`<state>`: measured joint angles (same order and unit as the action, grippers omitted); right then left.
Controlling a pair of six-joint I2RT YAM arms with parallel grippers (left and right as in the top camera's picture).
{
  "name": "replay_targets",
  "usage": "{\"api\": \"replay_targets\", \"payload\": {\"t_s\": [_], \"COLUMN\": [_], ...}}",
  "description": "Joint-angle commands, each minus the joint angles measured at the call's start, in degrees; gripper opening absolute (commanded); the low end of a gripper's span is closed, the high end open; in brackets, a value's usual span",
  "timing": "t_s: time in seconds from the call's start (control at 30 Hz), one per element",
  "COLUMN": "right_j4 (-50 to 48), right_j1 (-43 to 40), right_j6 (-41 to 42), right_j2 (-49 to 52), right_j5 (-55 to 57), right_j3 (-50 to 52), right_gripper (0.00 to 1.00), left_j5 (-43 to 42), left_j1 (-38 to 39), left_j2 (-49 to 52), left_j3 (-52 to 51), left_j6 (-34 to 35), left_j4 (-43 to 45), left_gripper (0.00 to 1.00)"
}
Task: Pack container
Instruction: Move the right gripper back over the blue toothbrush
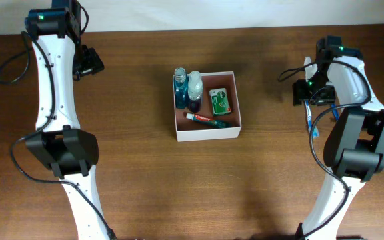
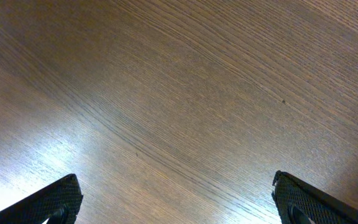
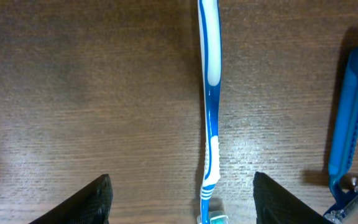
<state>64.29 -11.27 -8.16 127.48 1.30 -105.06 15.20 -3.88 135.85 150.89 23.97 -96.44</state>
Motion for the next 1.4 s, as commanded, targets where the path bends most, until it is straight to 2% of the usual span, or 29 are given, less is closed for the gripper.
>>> {"api": "replay_targets", "payload": {"t_s": [0.0,0.23,0.3,0.43,0.83,0.93,0.97,1.03,1.1,1.2,1.37], "right_j4": [-0.7,-1.27,-1.55,-1.92,-4.81,-4.79,-4.72,-4.35,-3.98,-2.95,0.94], "right_j1": [-0.48,-0.48,-0.5,-0.48,-0.48,-0.48,-0.48,-0.48,-0.37,-0.37,-0.37], "right_j6": [-0.85,-0.85,-0.83,-0.81,-0.57,-0.57,-0.55,-0.37,-0.28,1.64,1.77], "right_j2": [2.4,5.03,5.07,5.11,5.11,5.11,5.11,5.11,5.09,5.09,4.98], "right_j5": [0.83,0.48,0.48,0.46,0.48,0.48,0.46,0.46,0.44,0.42,-6.84], "right_j3": [0.39,0.39,0.39,0.39,3.8,3.8,3.8,3.8,3.74,3.26,-1.16], "right_gripper": [0.67,0.66,0.61,0.6,0.58,0.54,0.52,0.42,0.25,0.05,0.04], "left_j5": [0.02,0.0,0.0,0.0,0.0,0.02,0.02,0.02,0.0,0.0,0.0], "left_j1": [-0.15,-0.15,-0.15,-0.15,-0.15,-0.15,-0.15,-0.15,-0.15,-0.15,-0.15], "left_j2": [-1.73,-1.73,-1.73,-1.73,-1.73,-1.73,-1.73,-1.73,-1.73,-1.73,-1.73], "left_j3": [-0.11,-0.11,-0.11,-0.11,-0.11,-0.11,-0.11,-0.11,-0.11,-0.11,-0.11], "left_j6": [-0.48,-0.48,-0.48,-0.48,-0.48,-0.48,-0.48,-0.48,-0.48,-0.48,-0.48], "left_j4": [-0.04,-0.04,-0.04,-0.04,-0.04,-0.04,-0.04,-0.04,-0.04,-0.04,-0.04], "left_gripper": [0.99,0.99,0.99,0.99,0.99,0.99,0.99,1.0,0.99,0.99,0.99]}}
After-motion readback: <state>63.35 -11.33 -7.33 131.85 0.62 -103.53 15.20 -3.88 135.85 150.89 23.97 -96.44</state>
